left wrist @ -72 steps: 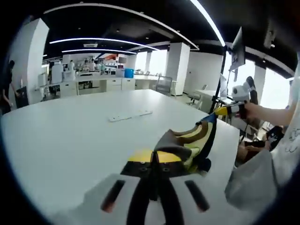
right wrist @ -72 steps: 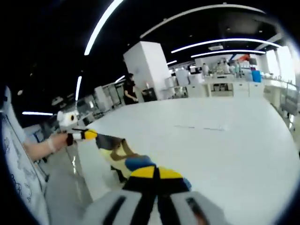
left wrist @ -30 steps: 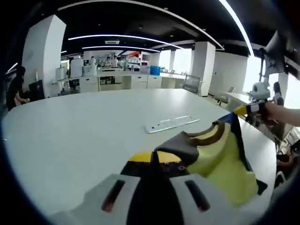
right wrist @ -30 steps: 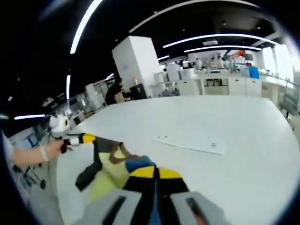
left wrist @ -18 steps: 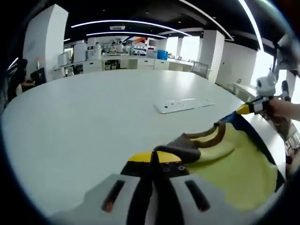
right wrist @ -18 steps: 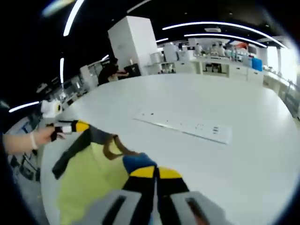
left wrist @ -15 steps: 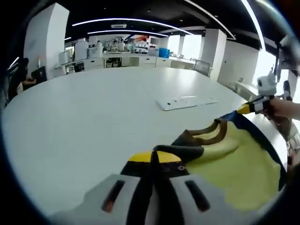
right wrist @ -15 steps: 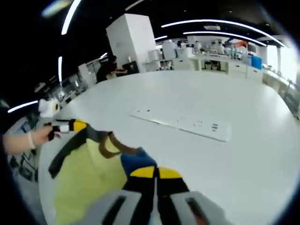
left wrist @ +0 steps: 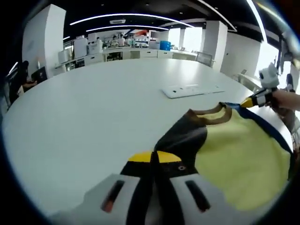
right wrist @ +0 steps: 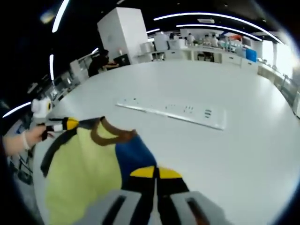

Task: Fold the garment on the visible template until the final outline fits inside the template.

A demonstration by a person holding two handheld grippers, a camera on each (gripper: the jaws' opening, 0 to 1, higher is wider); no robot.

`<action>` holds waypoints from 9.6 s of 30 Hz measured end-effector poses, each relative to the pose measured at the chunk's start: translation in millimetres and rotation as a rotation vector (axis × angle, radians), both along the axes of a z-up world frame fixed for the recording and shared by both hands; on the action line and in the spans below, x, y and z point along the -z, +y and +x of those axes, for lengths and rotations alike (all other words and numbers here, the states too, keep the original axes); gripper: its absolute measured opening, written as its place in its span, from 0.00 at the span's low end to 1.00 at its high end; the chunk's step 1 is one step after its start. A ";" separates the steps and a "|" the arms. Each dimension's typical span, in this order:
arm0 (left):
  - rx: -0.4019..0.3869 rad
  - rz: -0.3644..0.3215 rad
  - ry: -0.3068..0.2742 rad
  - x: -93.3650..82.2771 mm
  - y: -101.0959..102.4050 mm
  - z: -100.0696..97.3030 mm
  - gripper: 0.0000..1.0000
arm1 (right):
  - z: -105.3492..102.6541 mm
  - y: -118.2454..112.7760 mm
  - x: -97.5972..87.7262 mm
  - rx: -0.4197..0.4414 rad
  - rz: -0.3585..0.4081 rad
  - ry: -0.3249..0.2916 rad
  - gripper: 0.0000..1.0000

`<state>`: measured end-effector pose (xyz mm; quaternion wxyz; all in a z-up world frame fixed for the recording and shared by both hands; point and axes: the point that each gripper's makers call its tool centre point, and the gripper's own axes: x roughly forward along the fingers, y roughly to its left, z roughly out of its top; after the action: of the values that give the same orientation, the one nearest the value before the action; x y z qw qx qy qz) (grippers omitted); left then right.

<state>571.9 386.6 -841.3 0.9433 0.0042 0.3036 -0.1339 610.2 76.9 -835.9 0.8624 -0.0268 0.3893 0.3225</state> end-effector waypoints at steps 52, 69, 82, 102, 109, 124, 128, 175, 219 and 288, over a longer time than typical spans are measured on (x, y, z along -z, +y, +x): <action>0.245 -0.107 -0.096 -102.1 -58.6 -86.6 0.96 | -89.2 6.7 -70.1 -0.107 0.054 -0.132 0.93; 0.242 -0.113 -0.118 -117.9 -52.4 -154.3 0.93 | -167.2 -9.1 -79.1 -0.090 0.068 -0.137 0.89; 0.218 -0.136 -0.115 -119.1 -41.4 -184.3 0.90 | -191.4 -21.0 -81.9 -0.036 0.103 -0.134 0.86; 0.199 -0.167 -0.131 -123.4 -39.8 -197.9 0.88 | -253.7 -18.4 -77.7 -0.057 0.135 -0.125 0.72; 0.199 -0.175 -0.119 -116.5 -43.5 -203.8 0.88 | -291.1 -8.3 -67.0 -0.085 0.167 -0.062 0.53; 0.200 -0.191 -0.108 -110.6 -46.5 -209.7 0.87 | -333.2 6.7 -43.0 -0.139 0.139 -0.008 0.26; 0.197 -0.195 -0.102 -108.5 -45.9 -211.9 0.87 | -335.1 11.3 -41.2 -0.152 0.134 -0.009 0.21; 0.181 -0.200 -0.063 -95.1 -51.9 -217.0 0.85 | -234.4 -159.6 -108.1 0.028 0.014 0.018 0.00; 0.102 -0.235 0.026 -53.8 -49.3 -201.4 0.84 | -101.7 -264.9 -11.3 0.275 -0.198 0.223 0.00; 0.095 -0.269 0.022 -53.5 -54.8 -210.4 0.84 | -143.6 -285.4 -11.6 0.239 -0.183 0.082 1.00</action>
<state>361.5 331.7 -787.8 0.9247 -0.1092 0.2926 -0.2177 466.7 -208.4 -824.3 0.8719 -0.0454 0.4524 0.1817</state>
